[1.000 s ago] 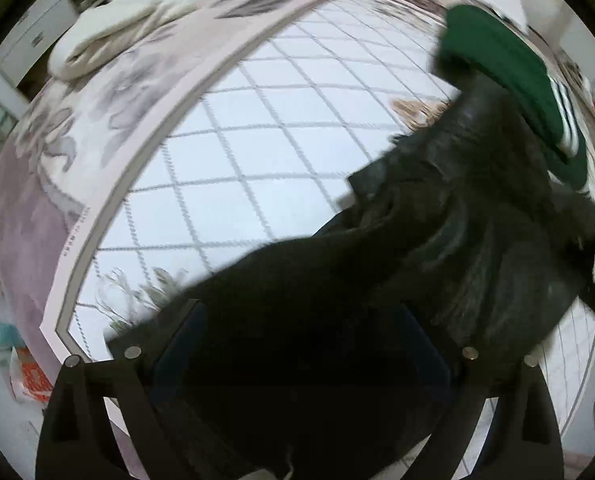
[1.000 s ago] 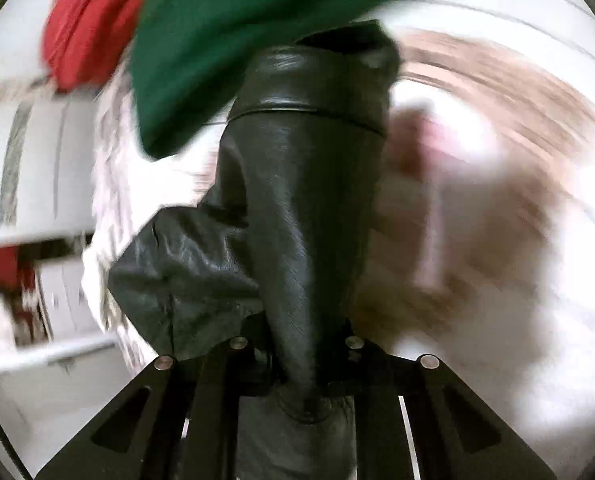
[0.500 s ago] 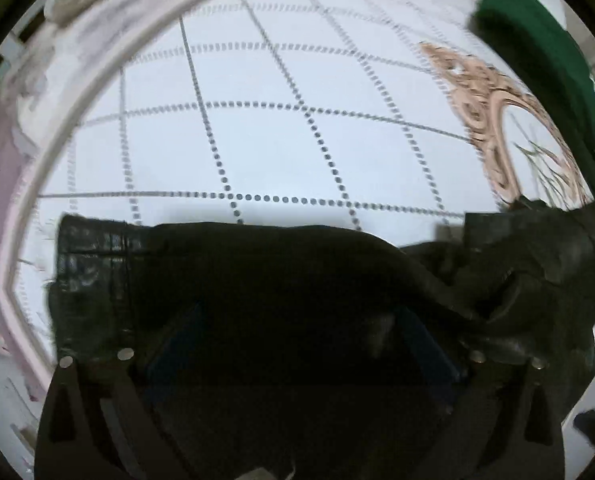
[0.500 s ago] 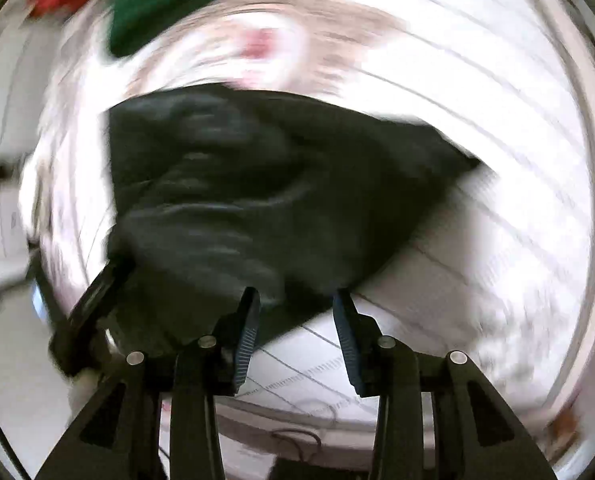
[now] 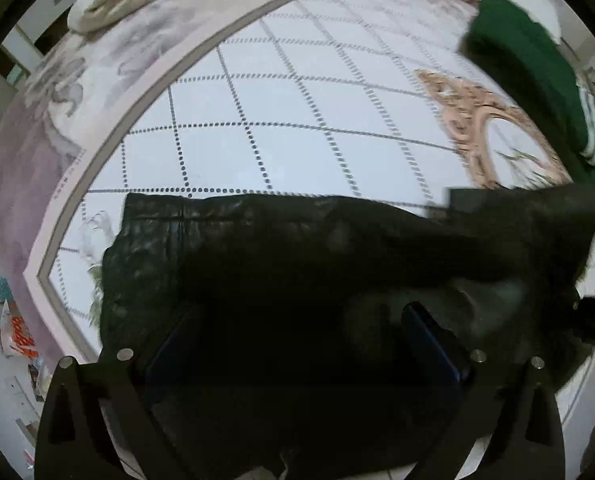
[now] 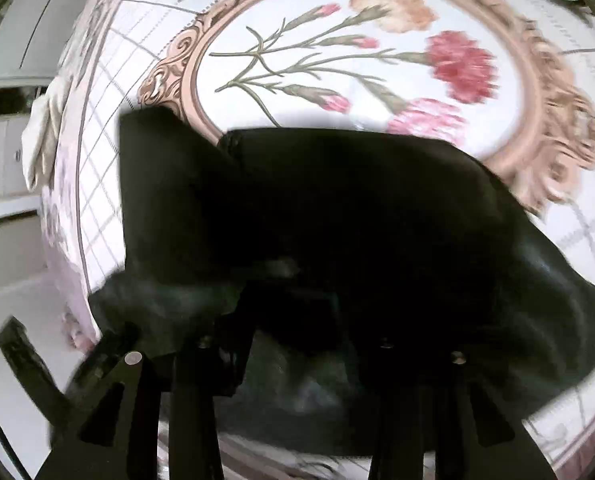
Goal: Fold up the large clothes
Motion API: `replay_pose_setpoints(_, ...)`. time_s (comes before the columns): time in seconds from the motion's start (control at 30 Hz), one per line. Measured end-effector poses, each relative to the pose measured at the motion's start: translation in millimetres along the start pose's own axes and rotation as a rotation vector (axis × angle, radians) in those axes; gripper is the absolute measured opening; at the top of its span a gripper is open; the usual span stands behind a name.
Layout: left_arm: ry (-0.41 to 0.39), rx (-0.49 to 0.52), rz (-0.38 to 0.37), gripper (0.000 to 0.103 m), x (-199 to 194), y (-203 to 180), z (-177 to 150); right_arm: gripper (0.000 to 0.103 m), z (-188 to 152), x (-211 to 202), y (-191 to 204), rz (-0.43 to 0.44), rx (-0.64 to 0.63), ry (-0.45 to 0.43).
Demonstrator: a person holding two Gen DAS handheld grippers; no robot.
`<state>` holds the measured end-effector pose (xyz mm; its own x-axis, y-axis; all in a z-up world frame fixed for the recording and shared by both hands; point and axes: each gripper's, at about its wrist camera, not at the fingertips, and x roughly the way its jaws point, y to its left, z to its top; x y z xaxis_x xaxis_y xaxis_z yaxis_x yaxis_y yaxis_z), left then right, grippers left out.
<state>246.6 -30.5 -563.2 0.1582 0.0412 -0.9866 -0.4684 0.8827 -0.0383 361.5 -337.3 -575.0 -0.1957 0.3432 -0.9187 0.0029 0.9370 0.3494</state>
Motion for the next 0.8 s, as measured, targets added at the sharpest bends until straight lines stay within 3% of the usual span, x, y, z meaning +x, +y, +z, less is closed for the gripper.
replay_pose_setpoints(0.07, -0.007, 0.017, -0.023, 0.103, -12, -12, -12, 0.048, -18, -17, -9, 0.012, 0.002, -0.012)
replay_pose_setpoints(0.13, 0.005, 0.028, -0.034, 0.103, -8, -26, -21, 0.063, -48, -41, -29, 0.048, 0.047, -0.050)
replay_pose_setpoints(0.3, 0.073, -0.012, -0.032, 0.103, 43, -41, -30, 0.079, -93, -74, -105, 0.107, 0.194, -0.164)
replay_pose_setpoints(0.5, 0.058, -0.001, -0.057, 0.103, 48, -40, -29, 0.080, -83, -16, -184, 0.408, 0.407, -0.235)
replay_pose_setpoints(0.6, 0.057, 0.017, -0.054, 0.103, 46, -38, -32, 0.080, -70, 1, -173, 0.556, 0.427, -0.327)
replay_pose_setpoints(0.7, 0.034, 0.037, -0.041, 0.103, 44, -37, -31, 0.080, -55, 9, -166, 0.614, 0.416, -0.357)
replay_pose_setpoints(0.77, 0.021, 0.025, -0.035, 0.103, 44, -36, -26, 0.054, -46, 12, -160, 0.623, 0.421, -0.369)
replay_pose_setpoints(0.8, 0.020, 0.019, -0.032, 0.103, 44, -36, -23, 0.022, -42, 14, -156, 0.596, 0.426, -0.356)
